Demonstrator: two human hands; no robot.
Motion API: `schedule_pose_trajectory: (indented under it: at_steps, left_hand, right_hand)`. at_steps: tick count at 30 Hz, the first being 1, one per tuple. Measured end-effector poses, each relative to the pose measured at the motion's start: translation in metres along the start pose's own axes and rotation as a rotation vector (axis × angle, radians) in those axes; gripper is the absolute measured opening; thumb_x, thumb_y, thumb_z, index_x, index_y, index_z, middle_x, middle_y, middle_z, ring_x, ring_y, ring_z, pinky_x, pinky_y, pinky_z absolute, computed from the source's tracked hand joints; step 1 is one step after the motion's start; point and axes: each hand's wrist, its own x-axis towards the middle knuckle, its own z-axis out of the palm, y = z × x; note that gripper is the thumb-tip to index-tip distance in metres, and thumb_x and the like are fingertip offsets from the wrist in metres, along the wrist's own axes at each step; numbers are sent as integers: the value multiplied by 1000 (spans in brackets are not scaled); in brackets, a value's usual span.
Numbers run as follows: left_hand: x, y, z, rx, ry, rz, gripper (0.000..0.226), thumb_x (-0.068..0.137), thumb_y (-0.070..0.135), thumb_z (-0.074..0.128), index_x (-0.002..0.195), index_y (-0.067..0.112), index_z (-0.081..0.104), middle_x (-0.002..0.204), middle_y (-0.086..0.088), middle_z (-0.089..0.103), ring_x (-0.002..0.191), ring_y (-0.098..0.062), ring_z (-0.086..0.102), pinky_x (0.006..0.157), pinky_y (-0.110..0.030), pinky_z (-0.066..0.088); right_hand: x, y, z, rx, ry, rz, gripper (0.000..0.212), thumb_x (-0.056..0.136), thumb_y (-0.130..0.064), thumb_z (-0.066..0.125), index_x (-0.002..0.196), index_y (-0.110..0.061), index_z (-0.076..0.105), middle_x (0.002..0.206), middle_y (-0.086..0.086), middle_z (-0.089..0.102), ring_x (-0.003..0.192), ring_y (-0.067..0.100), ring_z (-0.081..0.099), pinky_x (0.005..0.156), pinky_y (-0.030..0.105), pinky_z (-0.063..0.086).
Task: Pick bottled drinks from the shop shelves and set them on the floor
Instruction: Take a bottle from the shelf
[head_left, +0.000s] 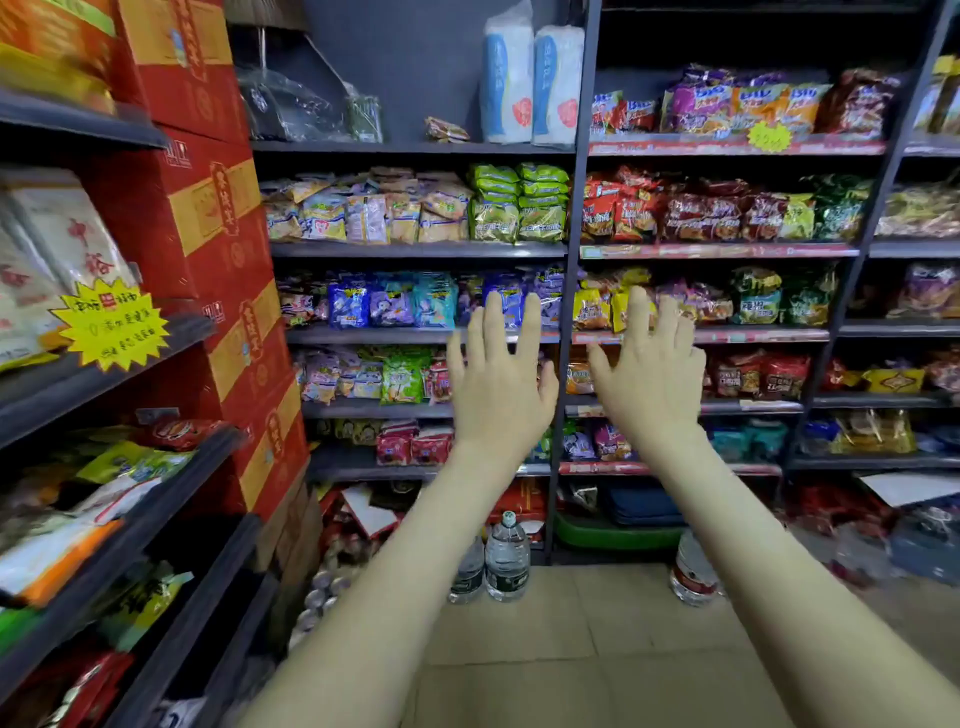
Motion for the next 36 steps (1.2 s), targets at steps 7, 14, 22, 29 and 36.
schedule_pose_trajectory:
  at_steps: [7,14,22,29,36]
  left_hand:
    - [31,-9,122,-79,-211,57,62,92,31,55,148,13,34,148,-22,37,133,-37,39,107,-47,32]
    - [105,4,285,-173,-339,166,57,95,32,47,146,10,34,144,-17,40,126,-33,44,104,-42,33]
    - [189,133,434,-423,-493,387,58,97,35,43,148,10,29,147,-15,35,128,-32,41,103,-43,35]
    - [204,309,520,-705,-554,592,59,96,34,47,148,10,29,146,-14,37,129,-33,41,105,-44,35]
    - [271,519,596,-838,-462,745,56,94,32,49,144,9,34,141,-14,41,127,-32,41,101,-41,35]
  right_hand:
    - [23,34,102,-19,-147,57,65,91,-35,56,144,-7,31,131,19,45,113,37,46,80,46,46]
    - [103,101,214,-126,-215,204,62,95,-36,49,145,-5,28,133,18,44,118,35,45,84,44,49]
    - [168,243,252,-354,-222,473,59,94,-34,51,142,-3,34,130,21,48,114,38,50,85,43,46]
    - [194,416,235,-589,-139,709,53,94,-30,50,137,-2,37,124,21,48,112,38,48,81,43,44]
    - [261,613,220,-683,-18,809,48,92,-32,48,130,-4,42,124,18,49,111,37,49,81,44,44]
